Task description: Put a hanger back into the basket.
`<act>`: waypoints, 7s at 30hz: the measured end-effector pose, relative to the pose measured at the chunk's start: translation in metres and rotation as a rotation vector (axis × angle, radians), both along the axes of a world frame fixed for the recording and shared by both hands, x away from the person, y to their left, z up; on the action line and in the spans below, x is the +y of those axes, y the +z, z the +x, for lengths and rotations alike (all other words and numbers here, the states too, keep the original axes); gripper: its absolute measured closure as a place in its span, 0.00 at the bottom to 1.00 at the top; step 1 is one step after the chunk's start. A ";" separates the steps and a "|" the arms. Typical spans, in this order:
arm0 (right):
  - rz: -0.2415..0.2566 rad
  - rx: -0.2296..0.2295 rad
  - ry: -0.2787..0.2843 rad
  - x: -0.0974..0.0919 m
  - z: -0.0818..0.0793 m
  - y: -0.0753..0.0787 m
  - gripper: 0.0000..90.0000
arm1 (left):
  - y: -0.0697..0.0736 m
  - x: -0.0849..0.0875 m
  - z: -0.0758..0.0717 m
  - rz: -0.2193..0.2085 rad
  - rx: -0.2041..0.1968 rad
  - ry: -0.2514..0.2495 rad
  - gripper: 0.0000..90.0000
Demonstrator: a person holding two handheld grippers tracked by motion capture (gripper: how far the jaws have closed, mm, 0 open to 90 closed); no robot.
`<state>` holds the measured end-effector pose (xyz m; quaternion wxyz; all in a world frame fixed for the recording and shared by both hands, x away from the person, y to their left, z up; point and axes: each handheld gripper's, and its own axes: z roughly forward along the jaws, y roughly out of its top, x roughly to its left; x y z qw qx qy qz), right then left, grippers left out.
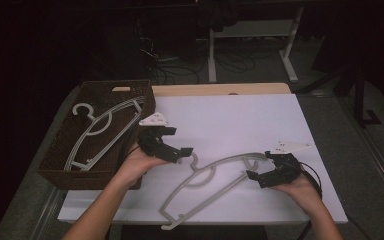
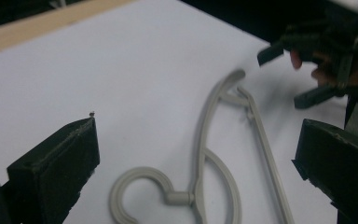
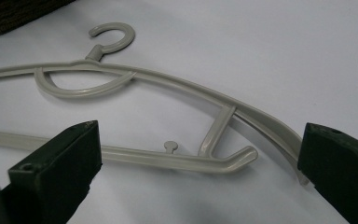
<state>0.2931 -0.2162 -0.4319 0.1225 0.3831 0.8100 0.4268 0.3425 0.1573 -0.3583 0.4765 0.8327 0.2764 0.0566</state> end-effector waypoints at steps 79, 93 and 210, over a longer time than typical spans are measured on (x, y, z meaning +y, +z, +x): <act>-0.146 0.104 0.030 0.014 0.013 -0.022 0.99 | -0.093 -0.011 -0.040 0.275 0.145 -0.172 0.37; -0.141 0.114 0.030 0.013 0.012 -0.024 0.99 | -0.091 -0.015 -0.041 0.299 0.134 -0.170 0.67; -0.017 -0.014 -0.022 0.007 0.004 -0.008 0.11 | 0.017 0.274 0.071 0.340 0.174 0.405 0.84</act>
